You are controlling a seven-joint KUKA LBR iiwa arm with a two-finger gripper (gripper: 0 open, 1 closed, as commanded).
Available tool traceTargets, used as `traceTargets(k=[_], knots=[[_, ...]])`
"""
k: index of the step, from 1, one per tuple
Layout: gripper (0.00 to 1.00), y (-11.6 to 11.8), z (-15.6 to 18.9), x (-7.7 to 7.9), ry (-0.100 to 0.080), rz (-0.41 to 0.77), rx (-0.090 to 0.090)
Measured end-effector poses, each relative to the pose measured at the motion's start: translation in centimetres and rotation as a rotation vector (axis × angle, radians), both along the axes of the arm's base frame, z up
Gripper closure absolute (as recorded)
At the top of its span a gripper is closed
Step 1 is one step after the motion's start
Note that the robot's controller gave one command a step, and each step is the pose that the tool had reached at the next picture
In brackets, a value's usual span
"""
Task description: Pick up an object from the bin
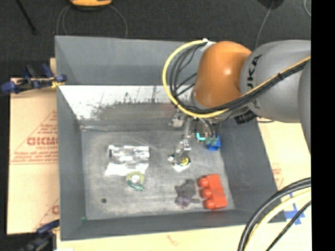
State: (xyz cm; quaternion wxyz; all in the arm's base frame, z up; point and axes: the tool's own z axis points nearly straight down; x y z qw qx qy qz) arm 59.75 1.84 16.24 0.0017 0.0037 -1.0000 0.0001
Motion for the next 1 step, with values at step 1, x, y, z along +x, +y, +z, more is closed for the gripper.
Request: traceTargets(k=[1], knots=[[0.00,5.00,-8.89,-1.00,-0.014,0.142,-0.002]])
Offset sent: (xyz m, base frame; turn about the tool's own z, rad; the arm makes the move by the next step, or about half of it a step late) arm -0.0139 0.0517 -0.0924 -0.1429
